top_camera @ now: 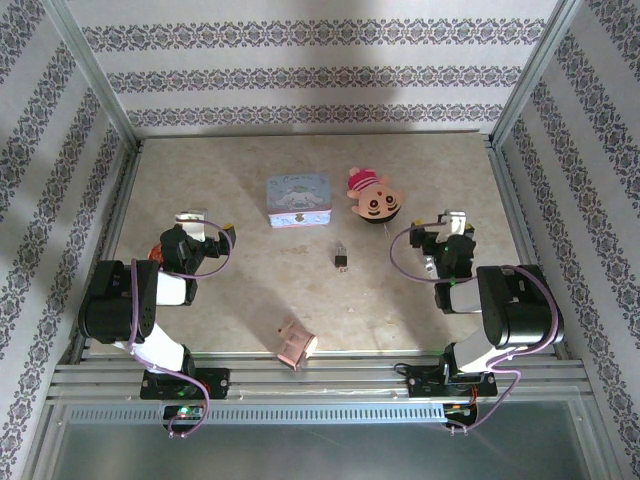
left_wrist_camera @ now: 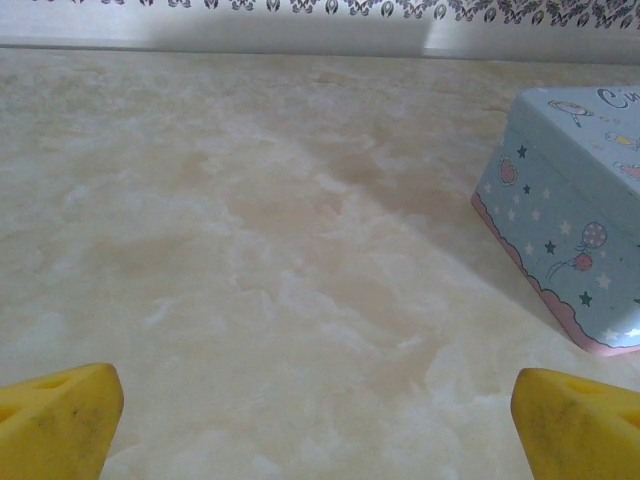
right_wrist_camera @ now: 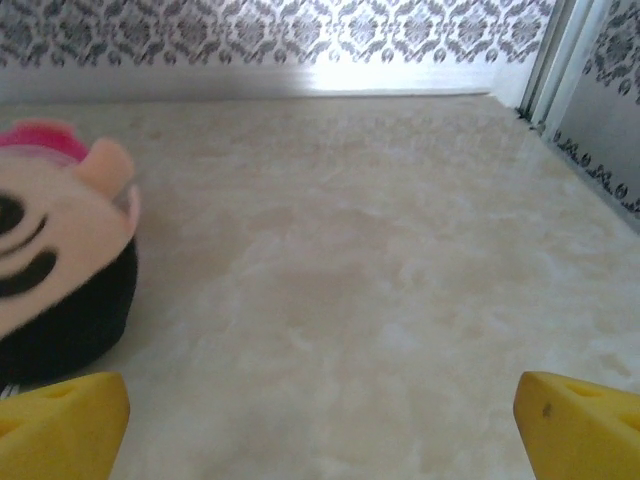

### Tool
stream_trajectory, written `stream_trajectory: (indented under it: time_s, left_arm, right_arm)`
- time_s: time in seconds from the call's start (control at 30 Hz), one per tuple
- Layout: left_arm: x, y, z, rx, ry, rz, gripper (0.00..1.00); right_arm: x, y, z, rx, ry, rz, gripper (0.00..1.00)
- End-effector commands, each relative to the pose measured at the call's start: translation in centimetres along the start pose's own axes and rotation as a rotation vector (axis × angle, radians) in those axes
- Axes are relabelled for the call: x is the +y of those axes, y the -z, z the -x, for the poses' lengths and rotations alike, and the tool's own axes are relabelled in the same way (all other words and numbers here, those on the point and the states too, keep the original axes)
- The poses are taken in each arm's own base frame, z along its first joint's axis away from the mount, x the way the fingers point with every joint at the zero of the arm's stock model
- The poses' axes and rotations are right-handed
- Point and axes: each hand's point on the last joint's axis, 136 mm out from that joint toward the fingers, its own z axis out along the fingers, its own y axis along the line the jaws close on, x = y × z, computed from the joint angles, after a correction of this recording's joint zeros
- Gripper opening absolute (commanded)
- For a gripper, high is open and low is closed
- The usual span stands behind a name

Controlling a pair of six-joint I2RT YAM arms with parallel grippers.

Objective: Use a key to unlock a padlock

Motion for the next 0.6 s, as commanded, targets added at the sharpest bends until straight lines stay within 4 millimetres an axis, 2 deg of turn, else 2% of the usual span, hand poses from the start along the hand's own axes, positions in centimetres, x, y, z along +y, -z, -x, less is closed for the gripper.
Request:
stream_trajectory:
  time_s: [0.0, 0.2, 0.37, 0.57]
  left_arm:
    - [0.2, 0.0, 0.7, -0.026, -0.011, -0.002, 0.99]
    - [0.2, 0.0, 0.7, -0.026, -0.011, 0.0, 0.99]
    - [0.2, 0.0, 0.7, -0.026, -0.011, -0.002, 0.99]
    - [0.2, -0.1, 0.8, -0.027, -0.013, -0.004, 0.99]
  right_arm:
    - [1.8, -1.3, 1.0, 0.039, -0.009, 0.105, 0.98]
    - [2.5, -1.1, 1.0, 0.031, -0.007, 0.156, 0.98]
    - [0.1, -1.0, 1.1, 0.015, -0.046, 0.013, 0.98]
    - [-0.1, -0.9, 1.3, 0.006, -0.042, -0.015, 0.98]
